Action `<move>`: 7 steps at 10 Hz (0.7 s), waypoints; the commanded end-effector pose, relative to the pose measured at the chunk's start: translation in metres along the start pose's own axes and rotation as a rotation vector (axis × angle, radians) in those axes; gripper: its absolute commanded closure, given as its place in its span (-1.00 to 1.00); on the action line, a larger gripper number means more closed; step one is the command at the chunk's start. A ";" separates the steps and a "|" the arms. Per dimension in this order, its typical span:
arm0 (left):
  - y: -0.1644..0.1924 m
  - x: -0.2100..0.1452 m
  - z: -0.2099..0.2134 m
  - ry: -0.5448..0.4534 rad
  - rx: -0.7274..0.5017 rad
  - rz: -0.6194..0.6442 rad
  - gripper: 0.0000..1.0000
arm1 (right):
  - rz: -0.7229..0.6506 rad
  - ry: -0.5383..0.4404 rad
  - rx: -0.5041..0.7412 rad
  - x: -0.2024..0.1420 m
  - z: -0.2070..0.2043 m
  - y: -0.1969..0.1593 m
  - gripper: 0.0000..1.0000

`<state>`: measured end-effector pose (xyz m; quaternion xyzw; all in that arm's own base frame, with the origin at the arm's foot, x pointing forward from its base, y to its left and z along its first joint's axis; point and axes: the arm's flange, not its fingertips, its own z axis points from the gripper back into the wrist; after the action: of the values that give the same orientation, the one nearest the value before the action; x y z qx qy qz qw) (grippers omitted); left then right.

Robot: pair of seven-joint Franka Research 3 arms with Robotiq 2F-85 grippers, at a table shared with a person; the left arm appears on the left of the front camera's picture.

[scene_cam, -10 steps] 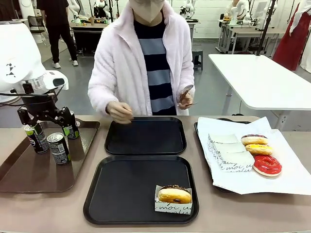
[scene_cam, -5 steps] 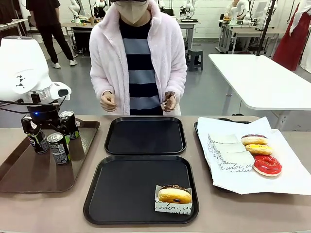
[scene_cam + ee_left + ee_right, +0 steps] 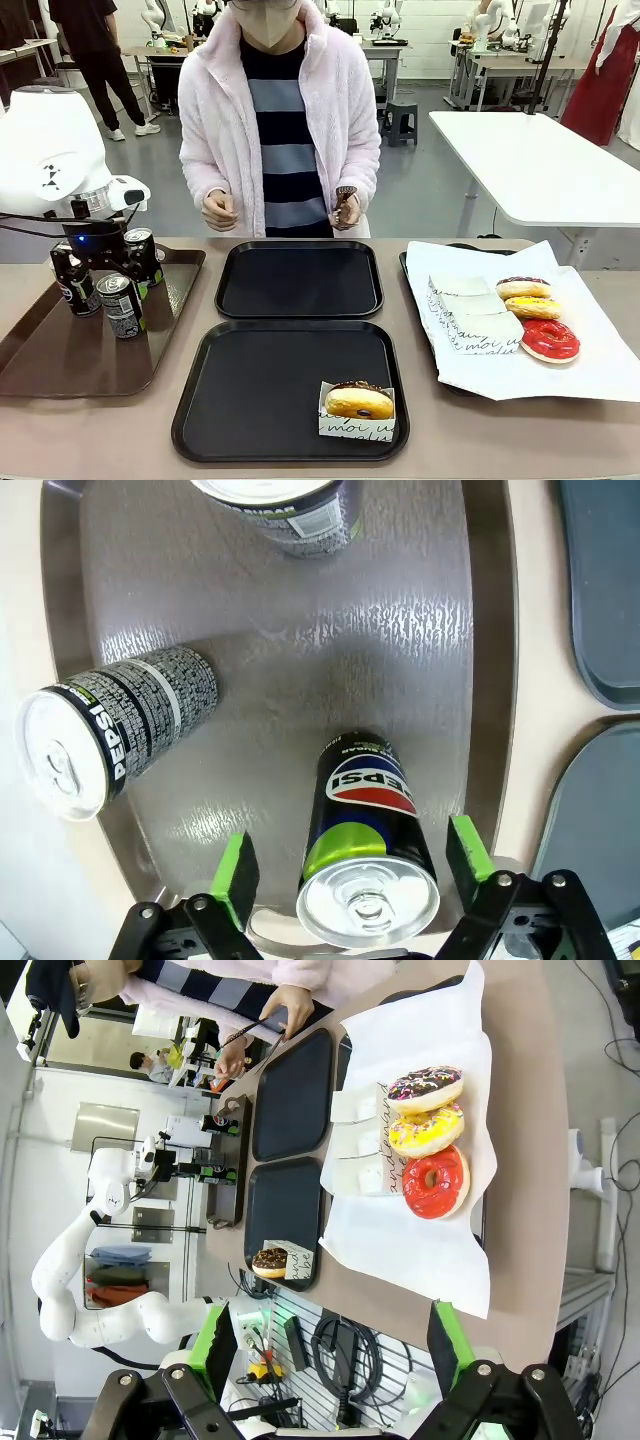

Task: Set up donuts and drinks on trays.
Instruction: Pick up one Pepsi coke and place it on the Flat Tray.

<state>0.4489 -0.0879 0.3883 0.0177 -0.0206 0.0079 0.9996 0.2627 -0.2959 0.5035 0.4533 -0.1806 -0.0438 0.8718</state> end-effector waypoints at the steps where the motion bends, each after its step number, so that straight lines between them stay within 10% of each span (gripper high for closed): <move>1: 0.000 0.004 -0.002 -0.031 0.027 0.018 0.03 | 0.015 -0.018 0.023 0.002 0.000 0.000 -1.00; 2: 0.000 0.003 -0.002 -0.018 0.013 0.029 0.11 | 0.015 -0.018 0.023 0.002 0.000 0.000 -1.00; 3: 0.000 0.002 -0.003 -0.001 -0.001 0.041 1.00 | 0.015 -0.018 0.023 0.002 0.000 0.000 -1.00; 5: 0.001 0.001 -0.005 0.039 0.000 0.053 1.00 | 0.015 -0.018 0.023 0.002 0.000 0.000 -1.00; 6: 0.000 0.001 -0.004 0.056 0.000 0.061 0.47 | 0.015 -0.018 0.023 0.002 0.000 0.000 -1.00; 7: 0.000 0.001 -0.004 0.066 -0.002 0.065 0.67 | 0.015 -0.018 0.023 0.002 0.000 0.000 -1.00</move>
<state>0.4483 -0.0853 0.3858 0.0166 -0.0060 0.0211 0.9996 0.2626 -0.2960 0.5035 0.4532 -0.1809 -0.0433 0.8718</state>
